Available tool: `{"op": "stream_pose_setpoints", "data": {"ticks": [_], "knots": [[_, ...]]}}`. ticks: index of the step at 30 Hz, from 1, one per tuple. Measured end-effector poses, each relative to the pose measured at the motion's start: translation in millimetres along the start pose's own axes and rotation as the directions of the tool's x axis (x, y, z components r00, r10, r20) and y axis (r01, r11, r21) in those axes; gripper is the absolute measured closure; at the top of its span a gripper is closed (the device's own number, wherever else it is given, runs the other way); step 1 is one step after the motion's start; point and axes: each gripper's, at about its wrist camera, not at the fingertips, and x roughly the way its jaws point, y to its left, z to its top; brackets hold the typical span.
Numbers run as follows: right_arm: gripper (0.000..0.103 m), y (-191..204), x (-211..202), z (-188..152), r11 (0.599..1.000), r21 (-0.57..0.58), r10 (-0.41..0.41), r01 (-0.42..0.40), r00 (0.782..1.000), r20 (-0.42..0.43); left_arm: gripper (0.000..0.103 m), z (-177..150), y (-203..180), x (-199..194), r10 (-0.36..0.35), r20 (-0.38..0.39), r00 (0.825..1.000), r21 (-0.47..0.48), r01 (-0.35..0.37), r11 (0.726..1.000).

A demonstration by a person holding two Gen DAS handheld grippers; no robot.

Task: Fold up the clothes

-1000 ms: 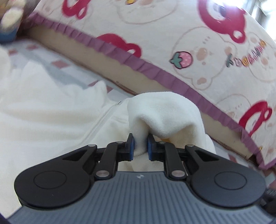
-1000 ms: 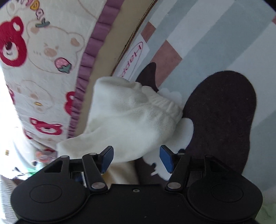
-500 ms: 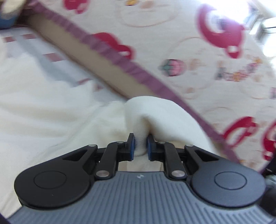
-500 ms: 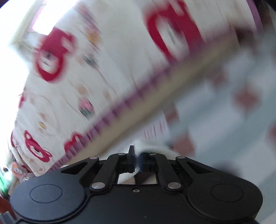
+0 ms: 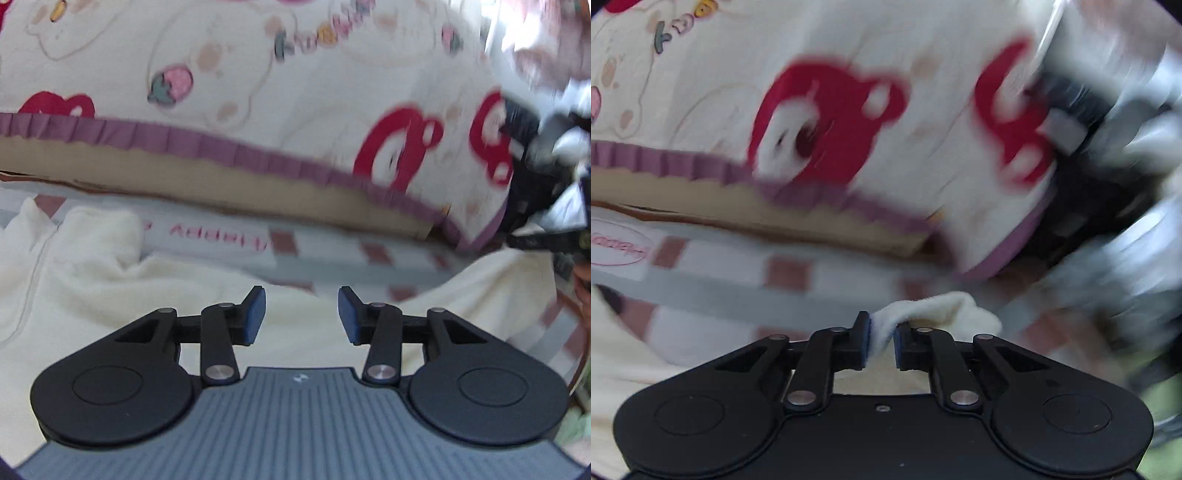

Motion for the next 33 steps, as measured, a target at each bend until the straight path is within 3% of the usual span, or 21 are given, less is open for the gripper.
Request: {"op": "stream_pose_setpoints", "data": {"ticks": [1, 3, 5, 8, 12, 15, 19, 22, 24, 27, 29, 30, 31, 32, 33], "knots": [[0.083, -12.0, 14.0, -5.9, 0.995, 0.087, 0.055, -0.052, 0.998, -0.033, 0.060, -2.9, -3.1, 4.2, 0.006, -0.033, 0.999, 0.034, -0.004, 0.999], [0.076, -35.8, 29.5, -23.3, 0.960, 0.269, 0.095, -0.072, 0.993, -0.072, 0.057, -13.9, -5.2, 15.1, -0.005, -0.122, 0.992, 0.045, 0.010, 0.999], [0.057, -58.3, 34.1, -44.8, 0.911, 0.407, 0.093, -0.061, 0.994, -0.059, 0.057, -26.3, -6.1, 27.1, -0.004, -0.204, 0.979, 0.038, 0.012, 0.999], [0.056, -86.9, 38.3, -78.4, 0.828, 0.557, 0.121, -0.063, 0.990, -0.068, 0.057, -44.2, -6.3, 45.7, 0.047, -0.276, 0.960, 0.015, -0.045, 0.999], [0.054, -112.0, 46.2, -110.2, 0.767, 0.637, 0.177, -0.077, 0.980, -0.095, 0.056, -50.5, -5.9, 52.4, 0.070, -0.278, 0.958, -0.020, -0.079, 0.997], [0.053, -115.5, 56.1, -128.9, 0.706, 0.695, 0.256, -0.136, 0.964, -0.071, 0.056, -50.0, -1.2, 50.2, 0.103, -0.256, 0.961, -0.050, -0.120, 0.992], [0.047, -104.6, 67.2, -137.0, 0.654, 0.732, 0.320, -0.193, 0.947, -0.036, 0.056, -40.6, 23.6, 41.9, 0.175, -0.236, 0.956, -0.129, -0.209, 0.969], [0.043, -91.7, 80.8, -138.7, 0.582, 0.776, 0.378, -0.242, 0.926, 0.006, 0.056, -33.5, 42.2, 35.7, 0.229, -0.225, 0.947, -0.189, -0.273, 0.943], [0.040, -78.5, 86.0, -137.4, 0.587, 0.780, 0.361, -0.215, 0.933, -0.014, 0.056, -31.3, 59.7, 28.9, 0.260, -0.221, 0.940, -0.250, -0.312, 0.917], [0.031, -54.0, 90.0, -128.8, 0.666, 0.734, 0.250, -0.134, 0.967, -0.050, 0.056, -36.1, 103.2, 9.9, 0.286, -0.224, 0.932, -0.407, -0.356, 0.841], [0.027, -35.3, 97.2, -119.4, 0.754, 0.644, 0.209, -0.129, 0.977, -0.050, 0.056, -42.3, 122.7, -1.0, 0.305, -0.235, 0.923, -0.471, -0.383, 0.795], [0.033, -26.8, 101.1, -113.2, 0.802, 0.582, 0.199, -0.135, 0.979, -0.048, 0.056, -43.9, 129.4, -5.5, 0.310, -0.238, 0.921, -0.490, -0.389, 0.780], [0.082, -18.5, 104.7, -106.9, 0.845, 0.517, 0.189, -0.139, 0.981, -0.044, 0.056, -45.5, 136.1, -9.9, 0.315, -0.240, 0.918, -0.509, -0.395, 0.765], [0.092, -20.2, 93.8, -95.4, 0.866, 0.476, 0.177, -0.155, 0.984, 0.000, 0.056, -47.1, 142.8, -14.3, 0.320, -0.243, 0.916, -0.527, -0.401, 0.749], [0.092, -22.0, 82.9, -83.8, 0.886, 0.433, 0.166, -0.169, 0.985, 0.045, 0.056, -46.7, 147.0, -17.9, 0.323, -0.240, 0.916, -0.538, -0.402, 0.741]]}}
